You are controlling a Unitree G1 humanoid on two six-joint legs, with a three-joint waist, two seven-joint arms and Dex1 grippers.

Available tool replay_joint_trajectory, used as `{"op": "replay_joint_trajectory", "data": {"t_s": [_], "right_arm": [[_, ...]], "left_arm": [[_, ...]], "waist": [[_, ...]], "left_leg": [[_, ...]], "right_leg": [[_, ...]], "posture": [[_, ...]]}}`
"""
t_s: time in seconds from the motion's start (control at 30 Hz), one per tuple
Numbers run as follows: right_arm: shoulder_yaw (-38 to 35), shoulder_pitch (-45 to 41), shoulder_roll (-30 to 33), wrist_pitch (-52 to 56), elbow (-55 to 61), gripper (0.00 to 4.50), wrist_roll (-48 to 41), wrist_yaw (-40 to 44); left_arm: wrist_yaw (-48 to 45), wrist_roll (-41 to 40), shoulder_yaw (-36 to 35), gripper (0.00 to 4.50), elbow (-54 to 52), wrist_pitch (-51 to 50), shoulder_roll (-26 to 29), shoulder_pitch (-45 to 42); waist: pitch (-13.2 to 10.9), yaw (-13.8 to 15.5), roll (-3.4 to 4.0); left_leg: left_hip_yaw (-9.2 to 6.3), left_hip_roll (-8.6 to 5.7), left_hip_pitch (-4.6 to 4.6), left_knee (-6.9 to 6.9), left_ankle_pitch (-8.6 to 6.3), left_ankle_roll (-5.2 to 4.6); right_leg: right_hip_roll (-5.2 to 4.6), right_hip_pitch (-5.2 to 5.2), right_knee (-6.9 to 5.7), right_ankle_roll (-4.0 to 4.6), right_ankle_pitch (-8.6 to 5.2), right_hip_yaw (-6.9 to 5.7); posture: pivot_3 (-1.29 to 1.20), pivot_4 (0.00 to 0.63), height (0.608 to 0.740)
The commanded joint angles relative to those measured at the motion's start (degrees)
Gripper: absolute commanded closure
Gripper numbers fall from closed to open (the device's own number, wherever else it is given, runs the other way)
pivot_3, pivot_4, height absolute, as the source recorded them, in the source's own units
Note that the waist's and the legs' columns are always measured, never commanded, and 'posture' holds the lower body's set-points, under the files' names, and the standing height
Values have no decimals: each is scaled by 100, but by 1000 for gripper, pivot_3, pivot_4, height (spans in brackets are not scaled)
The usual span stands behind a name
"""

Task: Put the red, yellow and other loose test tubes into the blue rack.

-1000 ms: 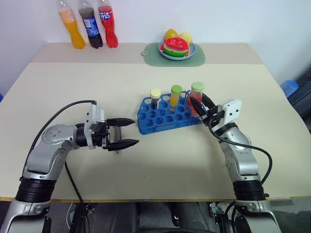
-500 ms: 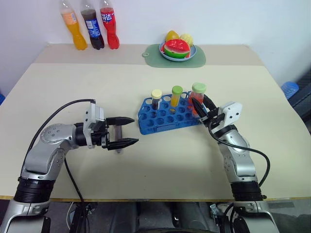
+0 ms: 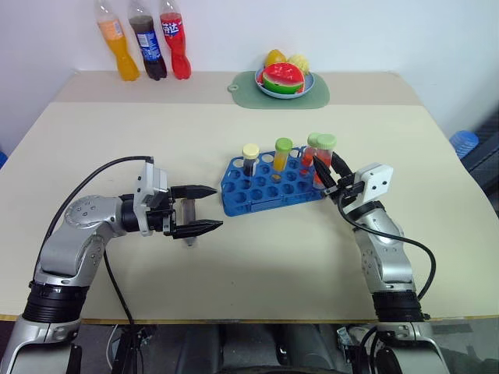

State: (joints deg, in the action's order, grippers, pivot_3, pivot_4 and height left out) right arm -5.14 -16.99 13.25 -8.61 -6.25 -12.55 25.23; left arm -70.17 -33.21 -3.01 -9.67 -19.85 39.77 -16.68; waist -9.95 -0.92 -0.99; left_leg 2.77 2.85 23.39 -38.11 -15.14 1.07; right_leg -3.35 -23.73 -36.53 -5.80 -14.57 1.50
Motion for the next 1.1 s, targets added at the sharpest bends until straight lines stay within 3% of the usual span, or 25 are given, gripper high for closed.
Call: {"op": "replay_joint_trajectory", "data": {"t_s": [0.03, 0.3, 0.5, 0.67, 0.77, 0.87, 1.0, 1.1], "right_arm": [[34, -72, -101, -103, -246, 3645, 17, -28], [70, -141, -197, -207, -528, 3645, -109, 139], [53, 38, 25, -67, -30, 843, 123, 16], [113, 575, 697, 1328, 1498, 843, 63, 160], [-51, 1031, 1329, 2864, 2852, 843, -102, 105], [-588, 1254, 2082, 4571, 3812, 843, -827, 273], [-1281, 912, 2800, 6782, 3942, 843, -1682, 241], [-1390, 226, 3293, 8011, 3164, 843, -1728, 144]], "left_arm": [[16, -101, -68, 778, -149, -29, 12, -67], [61, -131, -111, 778, -223, -75, 25, -27], [88, -139, -110, 778, -239, -94, 0, -17], [104, -119, -49, 778, -207, -63, -58, -31], [105, -106, -3, 778, -176, -48, -116, -55], [86, -77, 61, 778, -135, -26, -194, -81], [89, -77, 127, 778, -130, -28, -281, -96], [71, -67, 185, 778, -114, -23, -318, -112]], "waist": [[0, 0, 0], [0, -32, 0], [-3, -13, 4], [-4, 27, 6], [-4, 23, 6], [-4, 27, 6], [-2, 14, 2], [-2, 11, 2]], "left_leg": [[0, 0, 0, 0, 0, 0], [0, 3, -4, 1, 0, 0], [0, 3, -2, 4, 0, 0], [1, -2, 2, 4, 0, 0], [1, -2, 2, 7, 0, 0], [1, -2, 3, 6, 0, 0], [-1, 0, 0, 6, 0, 0], [0, 0, 2, 7, 0, -1]], "right_leg": [[0, 0, 0, 0, 0, 0], [3, 0, -2, -2, 1, 0], [2, -3, -2, -2, 1, 1], [-7, -3, 2, 1, -1, 0], [-7, -3, 4, 3, -2, -1], [-7, -3, 8, 4, -3, -1], [-6, 4, 19, 8, -4, -1], [-7, 3, 25, 11, -5, 0]], "posture": [[0, 150, 740], [0, 150, 740], [0, 150, 740], [0, 150, 740], [0, 150, 740], [0, 150, 740], [0, 150, 740], [0, 150, 740]]}}
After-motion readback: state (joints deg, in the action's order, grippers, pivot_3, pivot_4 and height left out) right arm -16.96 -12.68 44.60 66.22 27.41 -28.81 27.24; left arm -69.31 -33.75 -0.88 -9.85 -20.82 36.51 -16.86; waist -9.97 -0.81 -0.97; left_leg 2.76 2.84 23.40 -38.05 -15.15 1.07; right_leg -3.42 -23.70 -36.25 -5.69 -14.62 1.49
